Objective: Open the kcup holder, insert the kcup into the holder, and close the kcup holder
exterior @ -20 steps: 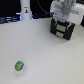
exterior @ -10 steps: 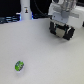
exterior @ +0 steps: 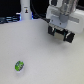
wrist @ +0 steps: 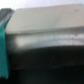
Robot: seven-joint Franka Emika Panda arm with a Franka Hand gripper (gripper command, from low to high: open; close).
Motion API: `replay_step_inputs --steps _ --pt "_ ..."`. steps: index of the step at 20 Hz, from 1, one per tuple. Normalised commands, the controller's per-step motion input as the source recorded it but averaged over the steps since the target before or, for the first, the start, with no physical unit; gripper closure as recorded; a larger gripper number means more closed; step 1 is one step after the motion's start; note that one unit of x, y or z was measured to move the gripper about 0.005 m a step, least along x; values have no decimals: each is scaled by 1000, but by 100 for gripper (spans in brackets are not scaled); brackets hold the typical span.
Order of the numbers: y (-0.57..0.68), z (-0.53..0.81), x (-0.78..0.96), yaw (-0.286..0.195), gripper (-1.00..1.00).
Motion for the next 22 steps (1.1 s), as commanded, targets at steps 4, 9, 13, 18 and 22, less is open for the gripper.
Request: replay_step_inputs --steps 4,9,13,18,22 --pt "-447 65 871 -58 100" --pt "-361 104 711 -40 100" --pt "-103 104 225 -45 -100" --pt "-115 219 240 -78 -100" --pt "-459 317 351 -141 -100"
